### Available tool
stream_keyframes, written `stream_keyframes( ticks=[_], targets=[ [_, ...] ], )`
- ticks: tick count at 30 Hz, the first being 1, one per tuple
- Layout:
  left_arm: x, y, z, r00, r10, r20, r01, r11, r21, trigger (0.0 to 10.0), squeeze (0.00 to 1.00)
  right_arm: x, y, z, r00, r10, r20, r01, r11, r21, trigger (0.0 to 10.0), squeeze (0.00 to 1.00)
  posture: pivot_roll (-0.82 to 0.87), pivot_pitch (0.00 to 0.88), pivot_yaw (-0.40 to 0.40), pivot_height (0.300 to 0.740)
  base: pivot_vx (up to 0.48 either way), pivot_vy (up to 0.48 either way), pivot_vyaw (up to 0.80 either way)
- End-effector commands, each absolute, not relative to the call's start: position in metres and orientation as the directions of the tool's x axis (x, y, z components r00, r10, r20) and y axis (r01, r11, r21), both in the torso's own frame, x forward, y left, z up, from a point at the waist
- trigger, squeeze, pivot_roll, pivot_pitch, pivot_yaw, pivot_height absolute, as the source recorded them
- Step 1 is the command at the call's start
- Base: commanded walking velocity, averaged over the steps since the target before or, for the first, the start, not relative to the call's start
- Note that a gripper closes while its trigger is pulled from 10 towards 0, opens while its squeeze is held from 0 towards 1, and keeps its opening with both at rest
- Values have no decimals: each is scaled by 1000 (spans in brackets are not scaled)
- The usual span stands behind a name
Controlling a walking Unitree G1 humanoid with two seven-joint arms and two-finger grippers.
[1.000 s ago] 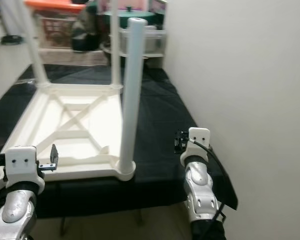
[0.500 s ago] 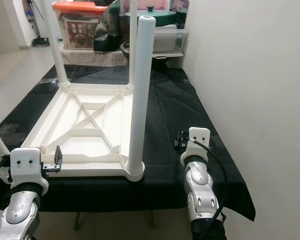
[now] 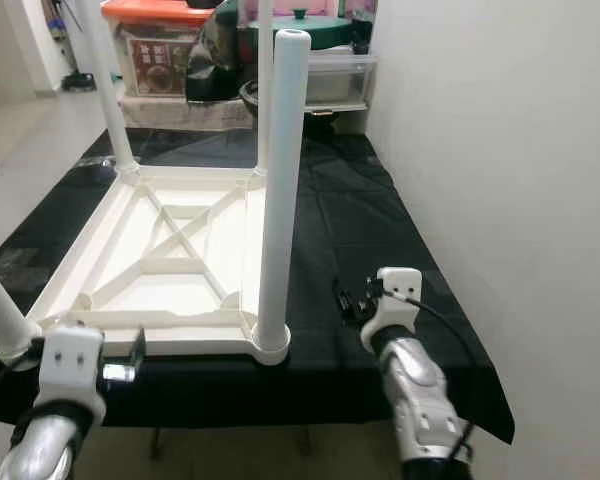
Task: Building children table
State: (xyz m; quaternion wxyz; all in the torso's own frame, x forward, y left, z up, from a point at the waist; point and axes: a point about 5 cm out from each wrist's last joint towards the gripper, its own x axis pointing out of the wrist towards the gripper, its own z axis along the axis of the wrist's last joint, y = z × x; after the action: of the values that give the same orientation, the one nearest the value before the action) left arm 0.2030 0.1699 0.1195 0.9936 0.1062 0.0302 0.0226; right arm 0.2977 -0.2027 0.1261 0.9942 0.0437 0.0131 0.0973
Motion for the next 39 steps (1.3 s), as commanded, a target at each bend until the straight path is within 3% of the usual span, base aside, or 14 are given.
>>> stream_keyframes(
  ticks=[1,4,5,8,9,10,11,12,18,19,31,39],
  targets=[
    [198,162,120,999,1,-49,10,975,222,10000,0,296,-201,130,965,260,-7,-259,962,84,10000,843,169,0,-71,740,0,0,0],
    [195,159,119,998,-11,-54,23,974,225,10000,0,296,-202,131,960,278,-4,-277,958,75,10000,843,169,0,-71,740,0,0,0],
    [190,149,116,993,-97,-64,111,961,253,10000,0,295,-200,132,929,370,-14,-370,929,32,10000,1000,175,0,-74,740,0,0,0],
    [189,145,116,989,-134,-63,147,952,269,10000,0,293,-200,132,913,408,-22,-407,913,17,10000,1000,174,0,-75,740,0,0,0],
    [187,142,115,984,-161,-70,174,947,269,10000,0,291,-199,133,882,470,-33,-469,883,21,10000,804,173,0,-72,740,0,0,0],
    [186,141,114,982,-174,-75,188,946,266,10000,0,288,-199,134,858,511,-39,-510,859,30,10000,804,174,0,-72,740,0,0,0],
    [185,141,114,982,-172,-76,186,947,261,10000,0,285,-198,135,830,556,-42,-555,831,35,10000,0,173,0,-72,740,0,0,0],
    [185,142,113,983,-168,-78,182,949,256,10000,0,281,-199,137,788,614,-51,-612,790,42,10000,0,173,0,-72,740,0,0,0],
    [185,142,113,984,-164,-76,178,949,260,10000,0,279,-196,143,750,660,-46,-658,751,44,10000,0,174,0,-71,740,0,0,0],
    [185,142,114,984,-162,-74,176,948,265,10000,0,278,-185,153,701,712,-18,-712,702,37,10000,0,180,0,-72,740,0,0,0],
    [185,142,114,983,-165,-75,179,946,269,10000,0,280,-146,174,646,760,70,-763,646,34,10000,0,184,0,-73,740,0,0,0],
    [185,142,113,983,-165,-76,180,947,267,10000,0,279,-127,181,669,738,89,-743,667,51,10000,0,186,0,-78,740,0,0,0]
  ],
)
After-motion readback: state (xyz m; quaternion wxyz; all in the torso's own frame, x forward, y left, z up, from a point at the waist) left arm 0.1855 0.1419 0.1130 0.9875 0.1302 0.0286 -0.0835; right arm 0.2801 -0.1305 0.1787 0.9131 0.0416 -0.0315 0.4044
